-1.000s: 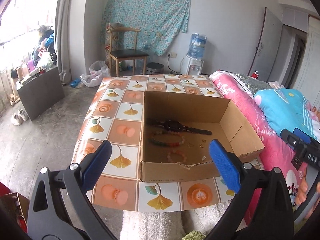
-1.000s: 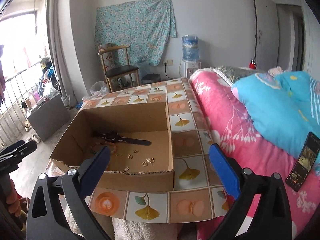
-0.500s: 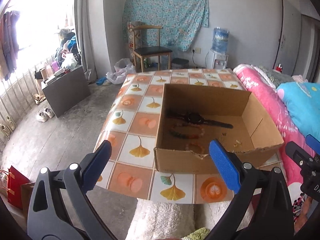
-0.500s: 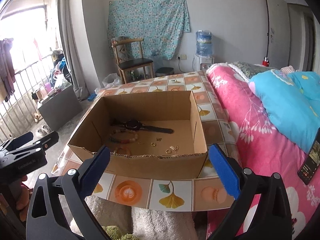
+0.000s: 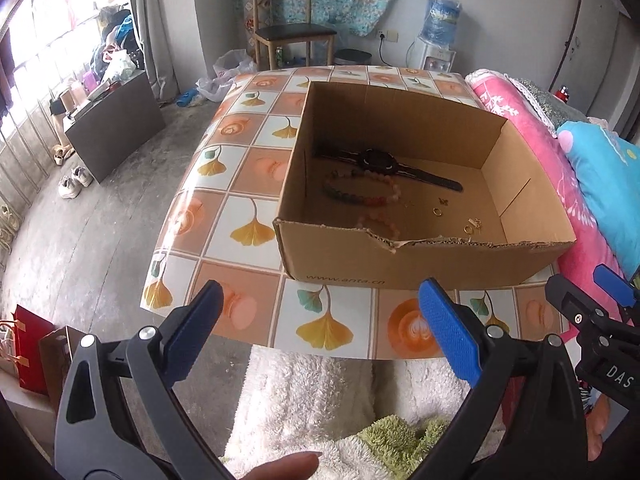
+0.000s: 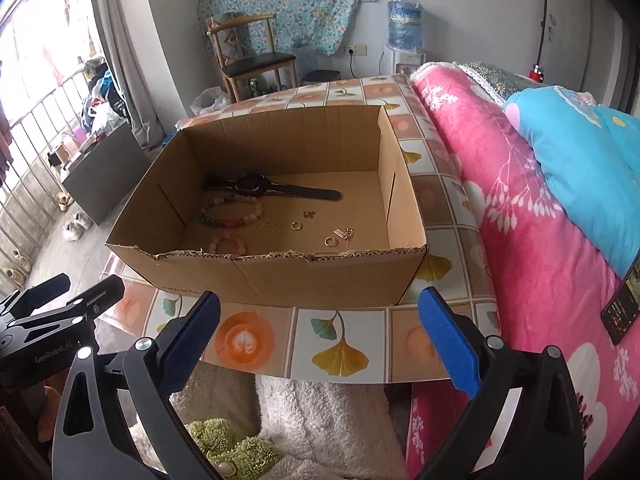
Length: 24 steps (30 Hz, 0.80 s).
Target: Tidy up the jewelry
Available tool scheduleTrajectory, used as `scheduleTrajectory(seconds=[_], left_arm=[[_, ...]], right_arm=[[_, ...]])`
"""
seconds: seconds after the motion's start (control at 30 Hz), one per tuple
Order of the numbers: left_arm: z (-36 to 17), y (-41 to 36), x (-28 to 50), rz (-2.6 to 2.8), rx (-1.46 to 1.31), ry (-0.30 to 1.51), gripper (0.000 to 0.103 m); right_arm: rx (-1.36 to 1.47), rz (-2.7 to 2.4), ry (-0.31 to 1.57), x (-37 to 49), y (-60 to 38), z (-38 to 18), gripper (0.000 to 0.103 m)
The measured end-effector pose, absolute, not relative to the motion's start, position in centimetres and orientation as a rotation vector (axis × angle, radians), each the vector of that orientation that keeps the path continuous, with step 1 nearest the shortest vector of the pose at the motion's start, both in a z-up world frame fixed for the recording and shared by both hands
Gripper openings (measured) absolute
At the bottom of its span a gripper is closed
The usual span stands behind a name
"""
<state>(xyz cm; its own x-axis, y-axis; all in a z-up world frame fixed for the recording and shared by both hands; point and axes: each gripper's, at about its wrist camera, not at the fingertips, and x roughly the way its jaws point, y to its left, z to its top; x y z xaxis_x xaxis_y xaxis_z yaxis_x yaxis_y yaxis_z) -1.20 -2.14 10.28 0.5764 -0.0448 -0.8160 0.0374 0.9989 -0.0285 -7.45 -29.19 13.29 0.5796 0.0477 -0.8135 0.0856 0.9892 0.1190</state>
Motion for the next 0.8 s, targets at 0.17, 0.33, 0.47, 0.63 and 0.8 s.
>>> scheduleTrajectory(seconds=[0.17,0.33,0.47,0.63,0.8], left_arm=[[9.8,-2.6,-0.9,-0.054,-0.004,0.983,0.095],[9.9,-2.9,-0.7,-0.063,0.008,0.981,0.095],[9.8,-3.1,-0.7,-0.069,0.018,0.985,0.095],[9.7,-3.3,-0.7,-0.073,0.018,0.988,0.095],[9.8,-3.3,-0.7,-0.073,0.019,0.989,0.095]], right_arm=[[0.137,-0.012,0.977,-6.9,-28.6,12.8,0.096],[0.140,-0.002,0.998,-6.4,-28.2,12.4,0.096],[0.141,0.003,1.006,-6.3,-28.0,12.2,0.096],[0.142,0.001,1.011,-6.3,-28.1,12.1,0.096],[0.146,-0.003,1.009,-6.3,-28.3,12.1,0.096]])
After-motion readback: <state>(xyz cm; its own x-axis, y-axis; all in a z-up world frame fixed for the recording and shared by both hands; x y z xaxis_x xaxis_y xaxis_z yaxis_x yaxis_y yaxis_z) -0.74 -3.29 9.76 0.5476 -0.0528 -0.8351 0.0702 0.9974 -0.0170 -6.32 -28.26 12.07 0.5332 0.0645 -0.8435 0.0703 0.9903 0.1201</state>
